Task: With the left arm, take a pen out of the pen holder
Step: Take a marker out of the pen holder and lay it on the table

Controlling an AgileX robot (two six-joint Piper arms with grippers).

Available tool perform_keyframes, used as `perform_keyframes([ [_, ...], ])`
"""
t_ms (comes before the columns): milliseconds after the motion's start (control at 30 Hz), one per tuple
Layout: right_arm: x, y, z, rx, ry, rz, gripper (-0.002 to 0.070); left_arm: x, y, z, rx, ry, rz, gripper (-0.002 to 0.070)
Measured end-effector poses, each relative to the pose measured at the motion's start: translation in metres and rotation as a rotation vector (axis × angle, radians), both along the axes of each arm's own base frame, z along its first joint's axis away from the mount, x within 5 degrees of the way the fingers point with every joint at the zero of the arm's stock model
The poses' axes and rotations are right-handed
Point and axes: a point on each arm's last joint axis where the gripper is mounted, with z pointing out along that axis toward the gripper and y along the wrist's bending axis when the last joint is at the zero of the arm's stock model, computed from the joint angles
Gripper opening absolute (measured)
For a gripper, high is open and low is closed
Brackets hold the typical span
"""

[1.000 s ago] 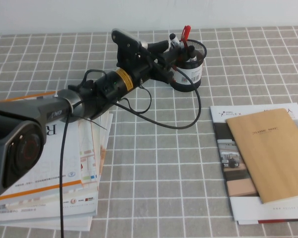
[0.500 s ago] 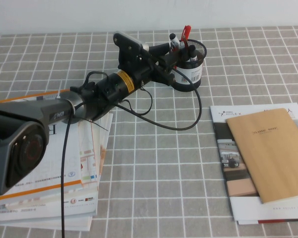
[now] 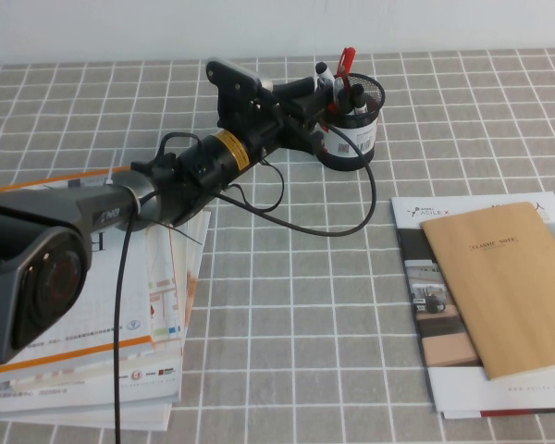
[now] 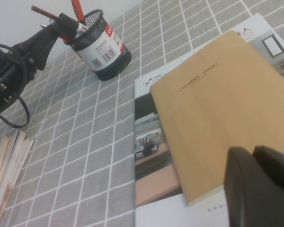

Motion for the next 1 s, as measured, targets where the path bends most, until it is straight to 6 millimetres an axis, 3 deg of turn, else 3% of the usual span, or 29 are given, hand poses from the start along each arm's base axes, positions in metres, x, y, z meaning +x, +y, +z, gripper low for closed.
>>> perform_keyframes([
  [200,0.0,0.0,0.0,0.0,0.0,0.0,-0.0013,-0.0004,-0.0002,0.0012,-0.012,-0.006,-0.004,0.0217],
  [500,0.0,0.0,0.0,0.0,0.0,0.0,-0.0013,-0.0005,-0.0002,0.0016,-0.016,-0.008,-0.006,0.0067],
  [1000,0.0,0.0,0.0,-0.002,0.0,0.0,-0.0013,-0.0022,-0.001,0.0063,0.002,-0.066,-0.02,0.0059],
])
